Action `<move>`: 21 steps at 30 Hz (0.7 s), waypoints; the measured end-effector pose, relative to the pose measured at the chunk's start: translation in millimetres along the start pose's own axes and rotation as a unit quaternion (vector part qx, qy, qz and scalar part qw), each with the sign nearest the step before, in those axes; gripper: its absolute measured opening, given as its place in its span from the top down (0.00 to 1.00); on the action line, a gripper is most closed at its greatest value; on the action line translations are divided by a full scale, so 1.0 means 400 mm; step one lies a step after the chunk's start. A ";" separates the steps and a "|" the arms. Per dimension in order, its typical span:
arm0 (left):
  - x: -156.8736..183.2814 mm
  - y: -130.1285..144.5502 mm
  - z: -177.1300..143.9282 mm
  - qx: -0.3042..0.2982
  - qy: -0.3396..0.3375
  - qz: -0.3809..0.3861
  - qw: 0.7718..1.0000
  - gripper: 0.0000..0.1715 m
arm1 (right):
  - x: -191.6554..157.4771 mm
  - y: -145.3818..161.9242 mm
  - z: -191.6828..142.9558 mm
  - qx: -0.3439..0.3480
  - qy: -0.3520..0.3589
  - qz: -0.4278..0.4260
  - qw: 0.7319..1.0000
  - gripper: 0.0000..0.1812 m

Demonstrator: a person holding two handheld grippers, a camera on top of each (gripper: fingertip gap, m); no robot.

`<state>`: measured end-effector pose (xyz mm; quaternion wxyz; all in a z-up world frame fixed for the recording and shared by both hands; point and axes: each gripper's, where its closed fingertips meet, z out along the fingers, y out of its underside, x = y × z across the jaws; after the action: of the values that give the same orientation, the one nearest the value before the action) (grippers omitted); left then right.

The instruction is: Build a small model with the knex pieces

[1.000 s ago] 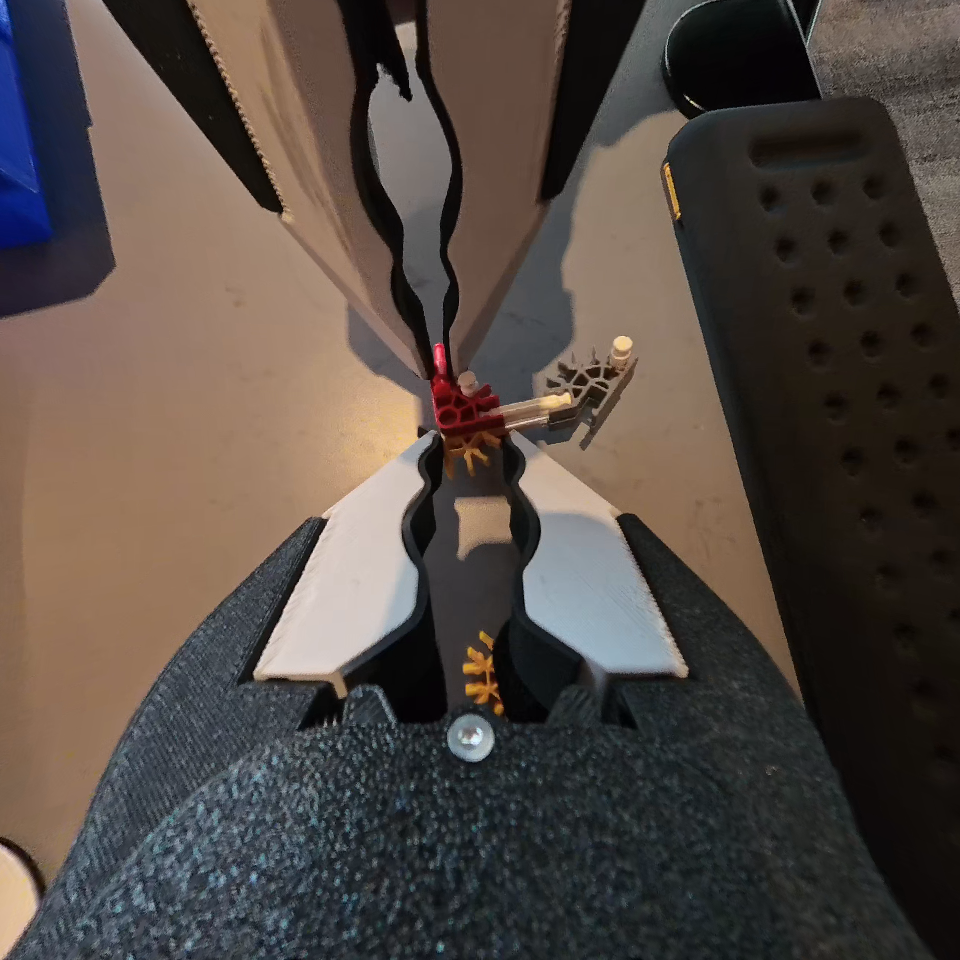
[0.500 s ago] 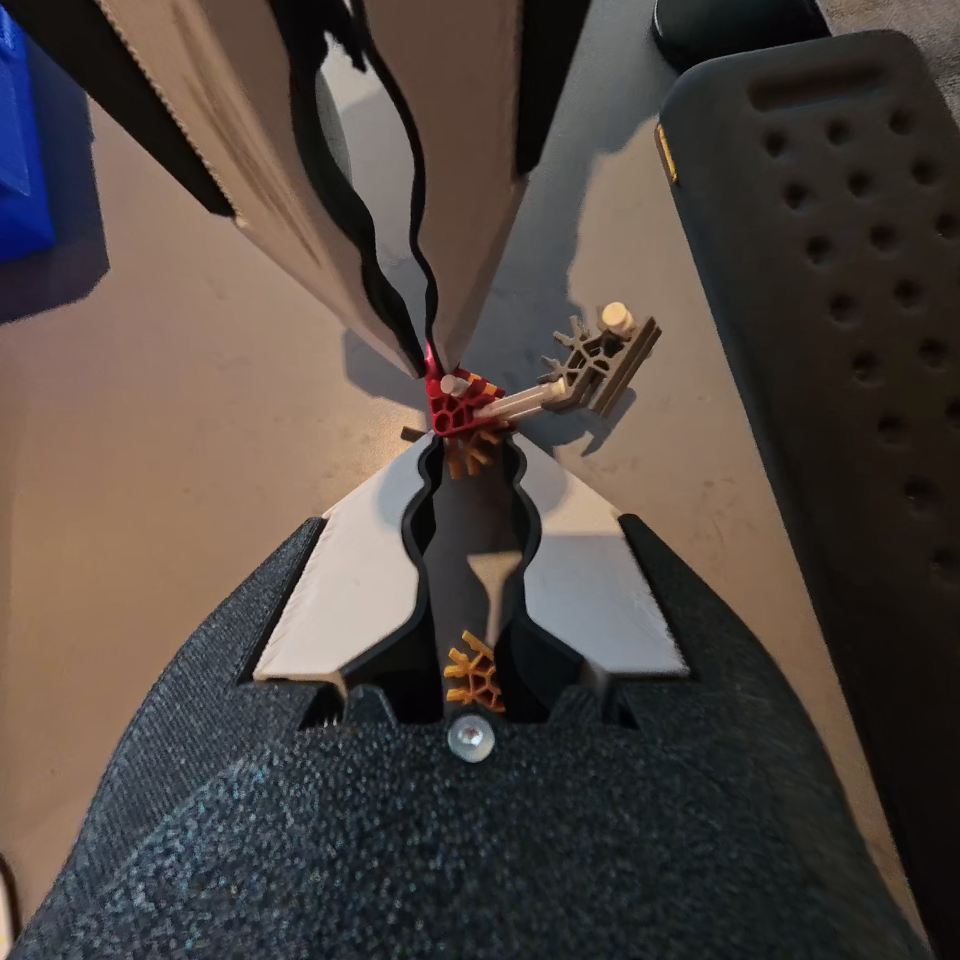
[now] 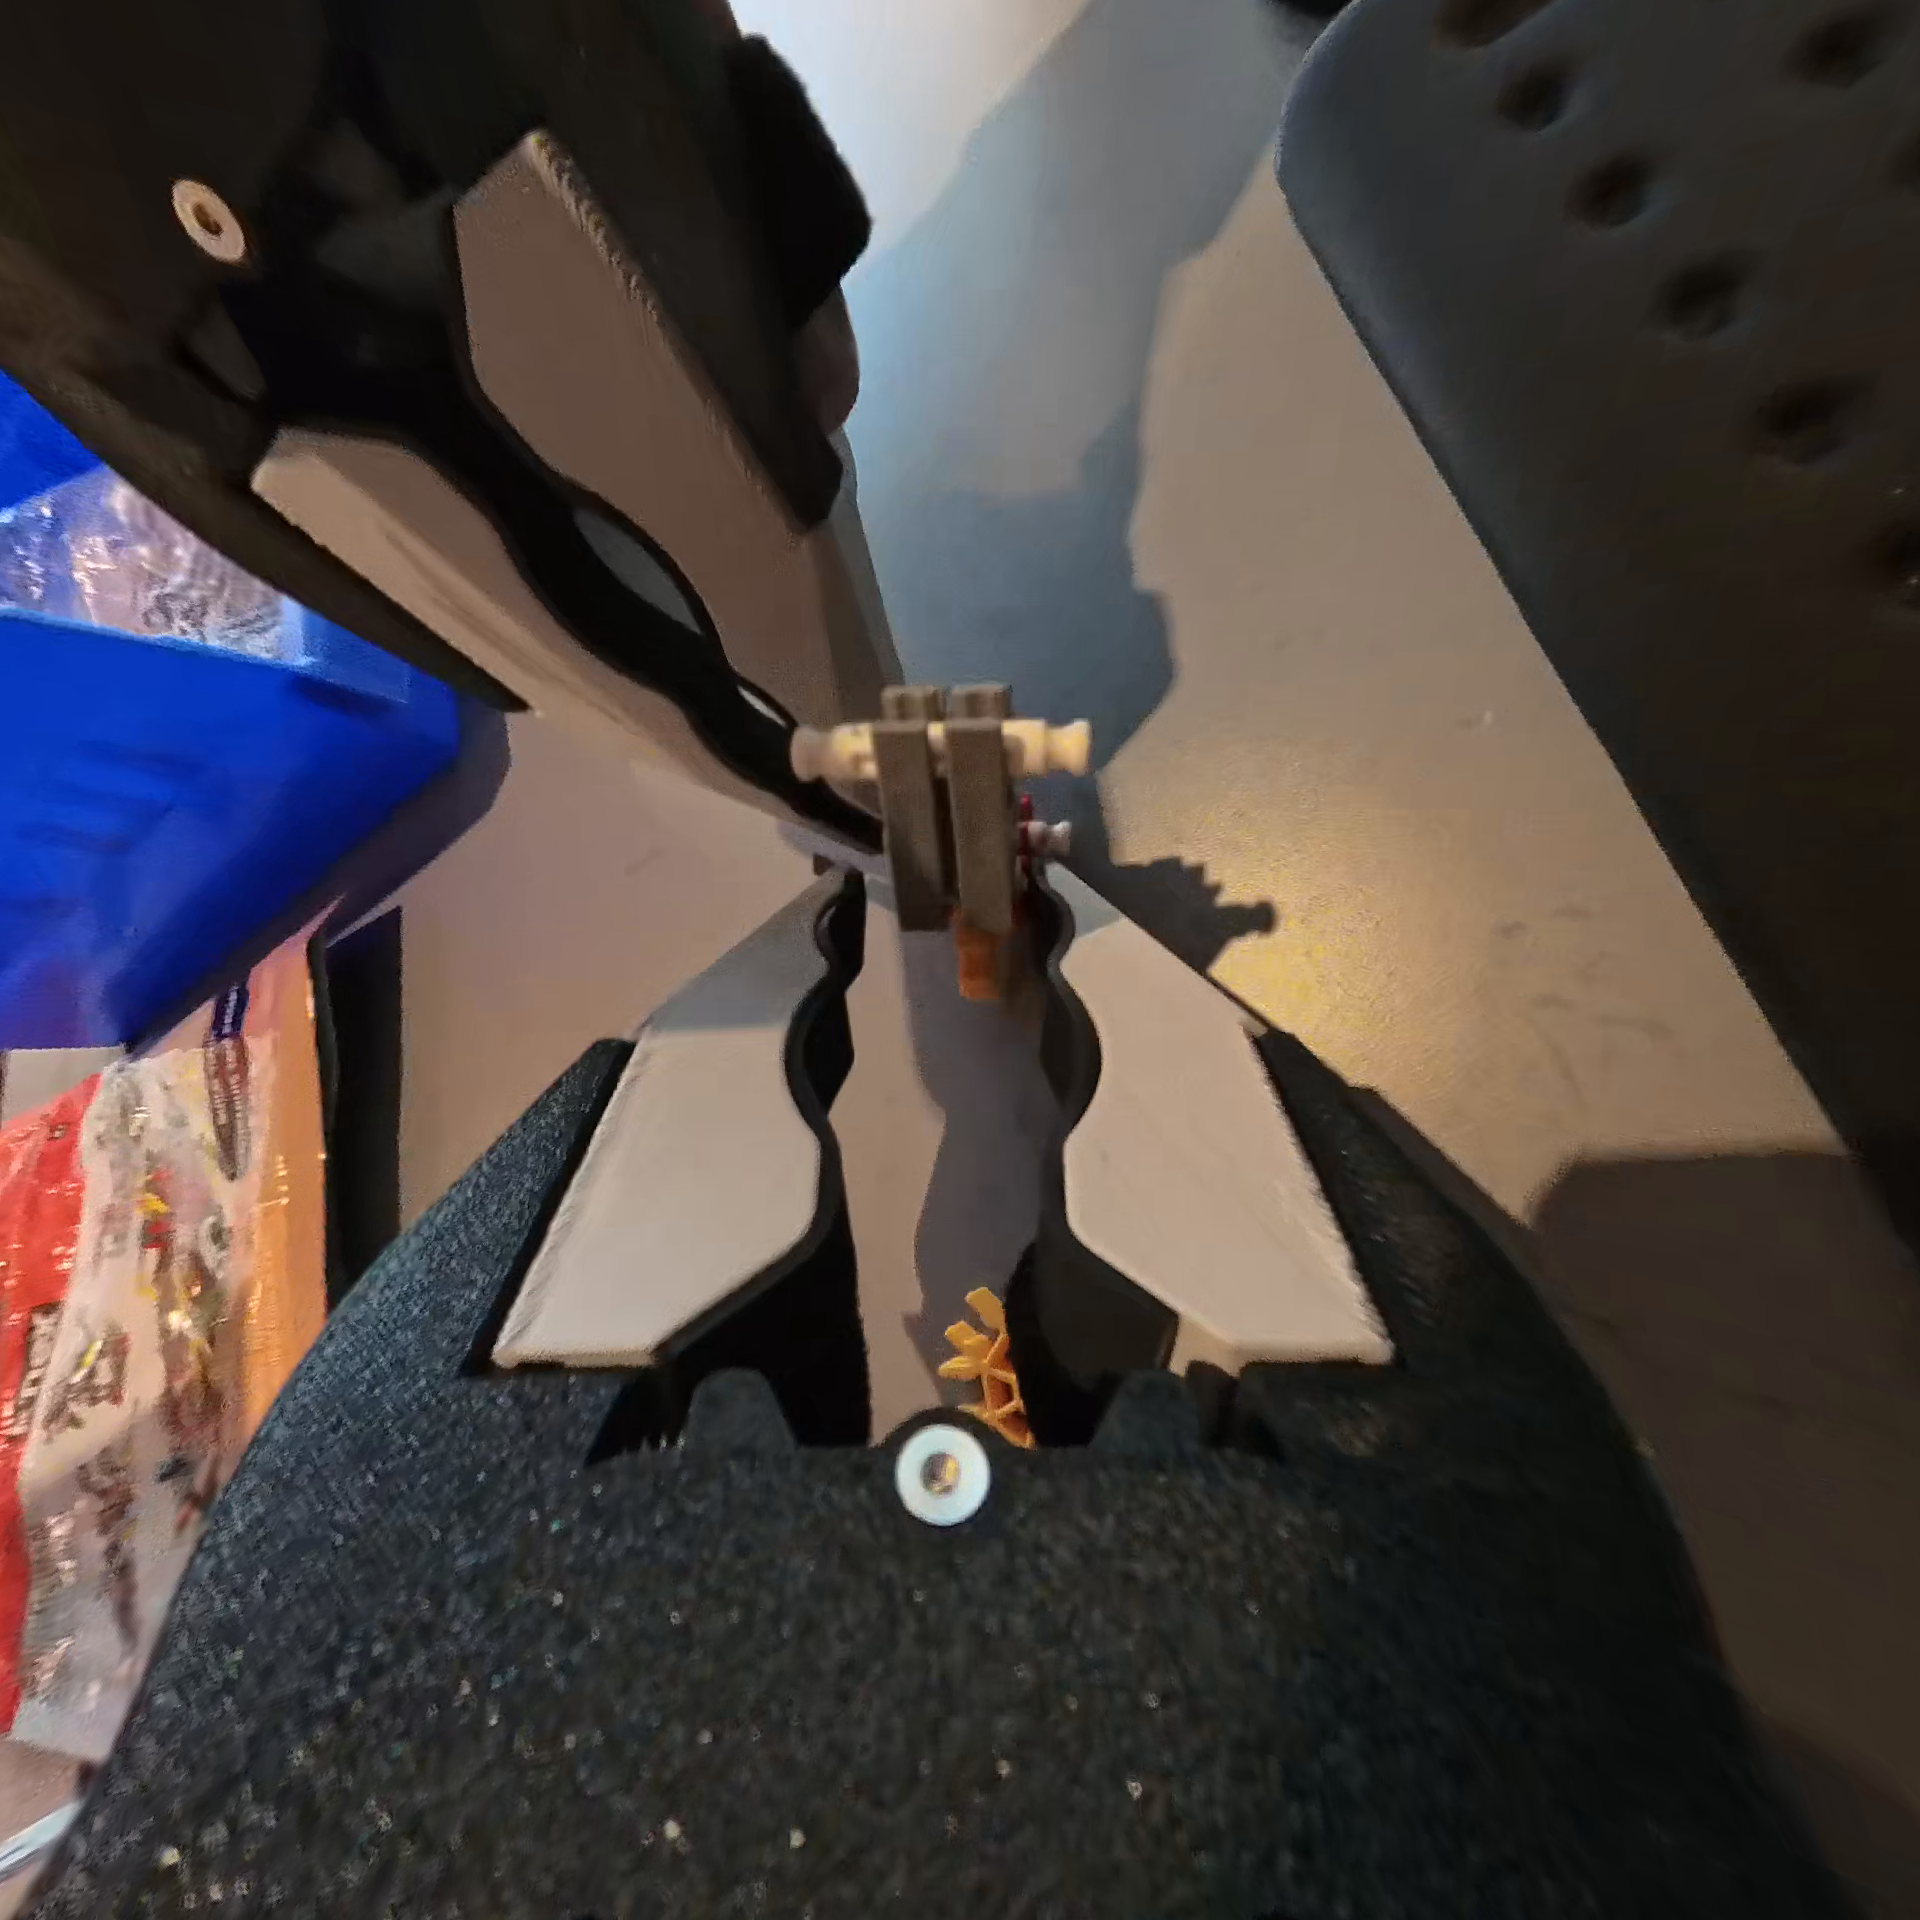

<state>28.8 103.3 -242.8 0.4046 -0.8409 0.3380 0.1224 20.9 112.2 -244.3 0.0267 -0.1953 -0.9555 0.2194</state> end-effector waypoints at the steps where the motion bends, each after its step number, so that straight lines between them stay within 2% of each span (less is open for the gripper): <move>1: 0.005 0.000 0.001 0.004 0.008 -0.003 1.000 0.85 | -0.001 0.003 0.001 -0.001 0.000 0.000 1.000 0.98; 12: 0.019 0.000 0.007 0.026 0.082 -0.077 0.993 0.90 | -0.025 0.028 0.003 0.030 -0.052 0.063 0.996 0.98; 17: 0.019 0.003 0.006 0.008 0.119 -0.101 0.988 0.90 | -0.027 0.032 0.001 0.060 -0.056 0.087 0.993 0.97; 21: 0.015 0.005 0.010 -0.004 0.128 -0.117 0.985 0.90 | -0.036 0.035 -0.005 0.086 -0.054 0.104 0.989 0.89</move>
<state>32.1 102.6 -249.4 0.3657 -0.8850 0.2861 -0.0330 39.5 119.2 -248.0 -0.0307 -0.2782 -0.9079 0.3122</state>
